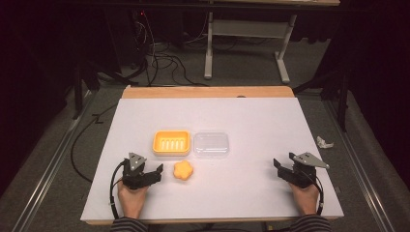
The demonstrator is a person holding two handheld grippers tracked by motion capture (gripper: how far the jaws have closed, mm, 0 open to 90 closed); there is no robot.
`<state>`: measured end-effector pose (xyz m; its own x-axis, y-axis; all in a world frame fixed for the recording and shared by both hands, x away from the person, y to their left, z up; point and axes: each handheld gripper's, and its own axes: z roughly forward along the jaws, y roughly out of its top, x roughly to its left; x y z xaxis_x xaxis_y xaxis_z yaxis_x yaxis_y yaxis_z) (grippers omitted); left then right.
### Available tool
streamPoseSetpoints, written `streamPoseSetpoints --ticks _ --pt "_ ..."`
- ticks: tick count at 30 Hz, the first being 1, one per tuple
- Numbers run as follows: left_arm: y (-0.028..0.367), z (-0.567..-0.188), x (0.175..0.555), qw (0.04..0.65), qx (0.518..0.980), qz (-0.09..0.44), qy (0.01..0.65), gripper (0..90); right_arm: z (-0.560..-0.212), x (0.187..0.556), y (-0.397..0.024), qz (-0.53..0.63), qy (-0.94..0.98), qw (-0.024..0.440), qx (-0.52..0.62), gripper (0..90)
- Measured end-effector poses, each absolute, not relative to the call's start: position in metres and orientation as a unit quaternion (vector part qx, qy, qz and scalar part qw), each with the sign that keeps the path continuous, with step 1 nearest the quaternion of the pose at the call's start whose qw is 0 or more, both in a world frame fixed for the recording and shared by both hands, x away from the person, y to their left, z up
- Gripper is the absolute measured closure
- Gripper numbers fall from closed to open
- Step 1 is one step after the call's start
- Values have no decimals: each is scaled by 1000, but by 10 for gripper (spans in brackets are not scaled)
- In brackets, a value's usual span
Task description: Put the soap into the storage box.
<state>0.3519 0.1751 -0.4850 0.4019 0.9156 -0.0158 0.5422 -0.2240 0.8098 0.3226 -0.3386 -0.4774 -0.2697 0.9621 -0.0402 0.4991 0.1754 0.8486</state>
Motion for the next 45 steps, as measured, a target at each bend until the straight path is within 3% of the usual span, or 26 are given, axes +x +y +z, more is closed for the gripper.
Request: streamPoseSetpoints --ticks 10,45 --pt "173 -485 351 383 746 248 485 202 -477 323 -339 376 702 307 521 319" --pt "173 -482 351 380 755 232 480 157 -477 323 -340 380 699 304 524 321"
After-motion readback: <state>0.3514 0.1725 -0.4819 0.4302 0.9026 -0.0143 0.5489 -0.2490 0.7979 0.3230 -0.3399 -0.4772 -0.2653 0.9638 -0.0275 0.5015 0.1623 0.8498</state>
